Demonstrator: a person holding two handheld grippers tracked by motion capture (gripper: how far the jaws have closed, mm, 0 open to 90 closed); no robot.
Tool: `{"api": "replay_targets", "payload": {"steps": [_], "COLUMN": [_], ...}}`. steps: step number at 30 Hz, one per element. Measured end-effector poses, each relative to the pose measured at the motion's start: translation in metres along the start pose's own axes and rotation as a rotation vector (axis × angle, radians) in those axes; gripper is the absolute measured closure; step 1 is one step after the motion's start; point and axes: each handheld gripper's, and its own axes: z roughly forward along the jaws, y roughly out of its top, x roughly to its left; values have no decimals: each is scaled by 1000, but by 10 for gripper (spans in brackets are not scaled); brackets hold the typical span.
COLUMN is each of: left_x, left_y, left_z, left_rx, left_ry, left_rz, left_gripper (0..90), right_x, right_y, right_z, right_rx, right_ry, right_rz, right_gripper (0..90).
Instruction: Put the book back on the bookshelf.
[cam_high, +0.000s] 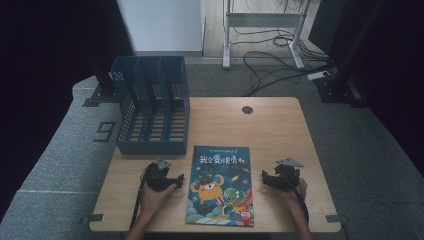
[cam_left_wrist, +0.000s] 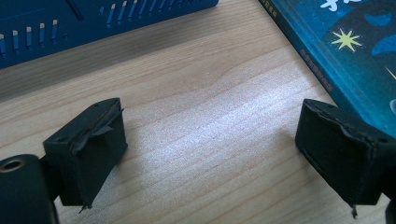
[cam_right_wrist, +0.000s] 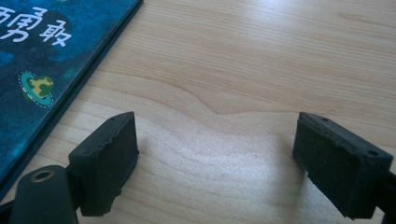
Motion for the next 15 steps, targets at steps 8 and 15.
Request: {"api": "replay_targets", "payload": {"steps": [8, 15], "left_x": [0, 7], "left_y": [0, 7], "left_z": [0, -3], "left_rx": [0, 13], "left_ry": [0, -30], "left_rz": [0, -29], "left_gripper": [84, 146], "right_x": [-2, 3], "right_y": [4, 6], "right_z": [-7, -16], "right_rx": [-39, -83], "right_ry": [-32, 17], "right_rz": [24, 30], "right_gripper": [175, 195]}}
